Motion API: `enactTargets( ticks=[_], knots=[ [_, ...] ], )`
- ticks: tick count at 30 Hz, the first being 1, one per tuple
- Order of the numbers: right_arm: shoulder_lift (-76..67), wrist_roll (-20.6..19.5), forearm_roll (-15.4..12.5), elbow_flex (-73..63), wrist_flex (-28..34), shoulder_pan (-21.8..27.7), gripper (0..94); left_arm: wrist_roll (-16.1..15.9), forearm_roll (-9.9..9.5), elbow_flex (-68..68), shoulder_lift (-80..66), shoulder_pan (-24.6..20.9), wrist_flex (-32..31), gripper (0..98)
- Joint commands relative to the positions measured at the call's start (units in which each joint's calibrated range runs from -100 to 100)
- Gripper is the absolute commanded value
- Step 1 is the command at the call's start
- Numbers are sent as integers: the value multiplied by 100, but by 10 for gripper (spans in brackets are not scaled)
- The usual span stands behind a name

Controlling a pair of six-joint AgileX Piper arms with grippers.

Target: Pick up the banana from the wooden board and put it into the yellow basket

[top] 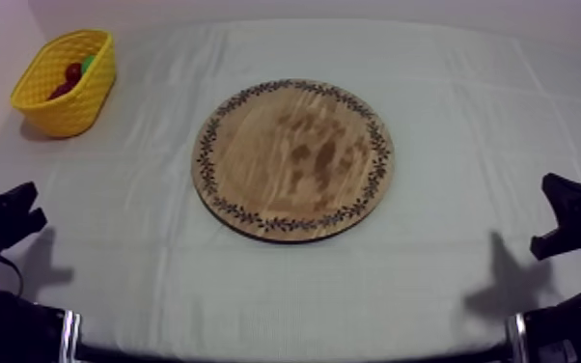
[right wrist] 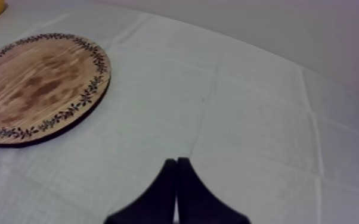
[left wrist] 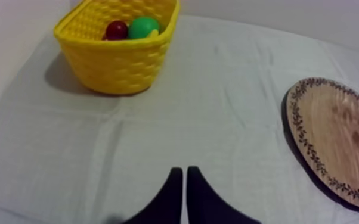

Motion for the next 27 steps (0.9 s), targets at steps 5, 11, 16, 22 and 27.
enactTargets(
  ticks=[5, 11, 16, 22, 27],
  knots=[
    [3, -3, 0, -3, -4, 4, 2, 22, -32, 44, -69, -1, -53, 1],
    [3, -3, 0, -3, -4, 4, 2, 448, -69, 199, -152, 2, -619, 1],
    [3, -3, 0, -3, -4, 4, 2, 579, -79, 244, -196, 7, -818, 1],
    [3, -3, 0, -3, -4, 4, 2, 599, -81, 252, -276, -14, -854, 1],
    [3, -3, 0, -3, -4, 4, 2, 601, -81, 253, -341, -34, -858, 1]
  ],
)
